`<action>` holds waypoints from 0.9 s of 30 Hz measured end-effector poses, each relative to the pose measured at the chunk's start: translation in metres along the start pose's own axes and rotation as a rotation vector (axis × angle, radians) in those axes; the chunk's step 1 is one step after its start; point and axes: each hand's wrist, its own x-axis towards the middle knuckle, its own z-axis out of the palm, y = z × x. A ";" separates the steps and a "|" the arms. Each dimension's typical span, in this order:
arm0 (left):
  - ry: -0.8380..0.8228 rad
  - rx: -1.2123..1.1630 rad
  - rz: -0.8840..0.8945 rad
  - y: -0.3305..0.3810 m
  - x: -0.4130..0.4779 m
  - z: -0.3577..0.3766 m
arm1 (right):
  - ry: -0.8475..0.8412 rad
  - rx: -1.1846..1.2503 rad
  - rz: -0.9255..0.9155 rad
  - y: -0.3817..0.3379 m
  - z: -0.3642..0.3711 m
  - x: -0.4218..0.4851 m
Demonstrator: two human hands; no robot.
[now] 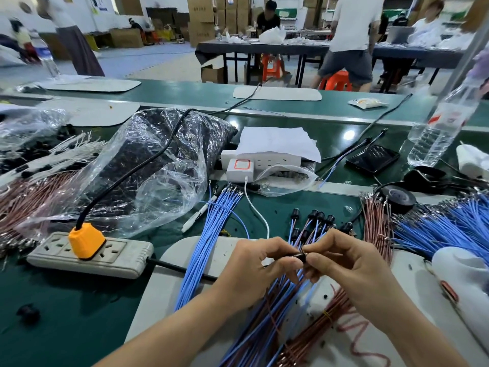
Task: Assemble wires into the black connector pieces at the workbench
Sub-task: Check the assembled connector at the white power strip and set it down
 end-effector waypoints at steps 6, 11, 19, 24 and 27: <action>-0.025 -0.037 -0.013 0.000 0.000 0.001 | -0.010 0.043 0.055 0.000 -0.002 0.001; -0.046 -0.039 -0.017 0.000 0.000 0.000 | 0.006 0.048 0.079 0.000 -0.001 0.001; 0.028 0.072 -0.005 -0.002 0.002 -0.001 | 0.182 -0.115 -0.208 -0.009 -0.003 -0.001; 0.065 0.080 0.071 0.001 0.000 0.000 | 0.198 0.031 -0.139 -0.013 0.000 -0.003; 0.055 0.071 0.073 0.001 0.000 0.000 | 0.154 0.065 -0.117 -0.013 0.007 -0.005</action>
